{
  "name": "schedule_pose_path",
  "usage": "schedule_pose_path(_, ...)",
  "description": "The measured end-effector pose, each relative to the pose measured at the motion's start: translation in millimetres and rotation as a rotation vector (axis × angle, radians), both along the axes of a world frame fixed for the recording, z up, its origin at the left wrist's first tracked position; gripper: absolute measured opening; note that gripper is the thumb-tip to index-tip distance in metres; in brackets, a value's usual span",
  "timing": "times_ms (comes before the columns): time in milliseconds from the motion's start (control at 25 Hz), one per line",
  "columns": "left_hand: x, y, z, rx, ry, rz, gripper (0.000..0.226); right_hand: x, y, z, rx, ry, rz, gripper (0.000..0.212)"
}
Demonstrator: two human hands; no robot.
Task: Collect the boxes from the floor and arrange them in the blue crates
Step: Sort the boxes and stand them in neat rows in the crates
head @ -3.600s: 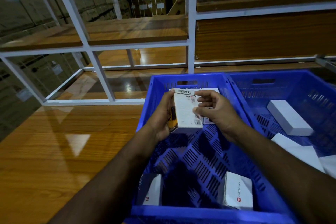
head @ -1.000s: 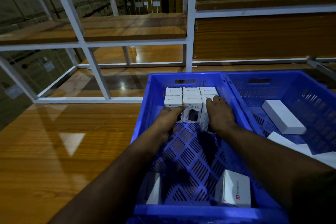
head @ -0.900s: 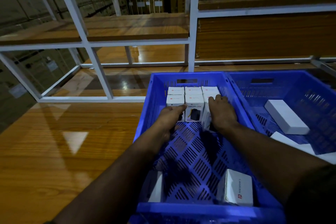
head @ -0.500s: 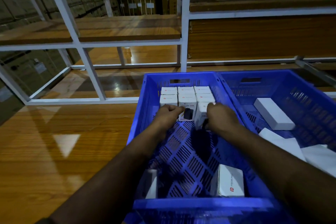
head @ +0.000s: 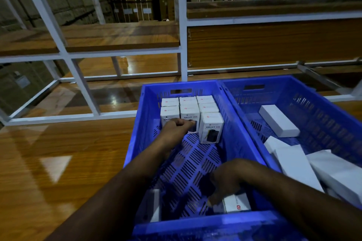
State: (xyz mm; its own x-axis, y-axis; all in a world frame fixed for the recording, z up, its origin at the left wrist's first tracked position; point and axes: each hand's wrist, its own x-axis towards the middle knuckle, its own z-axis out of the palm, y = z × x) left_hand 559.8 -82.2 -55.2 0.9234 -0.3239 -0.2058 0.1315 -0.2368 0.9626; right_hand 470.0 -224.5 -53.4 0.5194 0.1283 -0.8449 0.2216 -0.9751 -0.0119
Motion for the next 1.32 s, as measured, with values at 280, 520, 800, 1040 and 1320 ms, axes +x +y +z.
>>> schedule_pose_path(280, -1, -1, -2, 0.044, -0.001, 0.003, 0.025, 15, -3, 4, 0.241, -0.160, -0.267, 0.053)
schedule_pose_path(520, 3, -4, -1, -0.048, 0.055, 0.153, 0.029, 57, -20, 22, 0.787, -0.662, -0.926, 0.044)
schedule_pose_path(800, 14, 5, -2, -0.284, 0.264, 0.300, 0.026, 71, -18, 13, 1.396, -0.377, -1.342, 0.028)
schedule_pose_path(1040, 20, 6, -6, -0.236, 0.127, 0.442, 0.040, 70, -18, 5, 1.501, -0.306, -1.368, 0.044)
schedule_pose_path(1320, 15, 17, 12, -0.363, 0.348, 0.042, 0.056, 60, -6, 16, 1.564, -0.647, -1.018, 0.025)
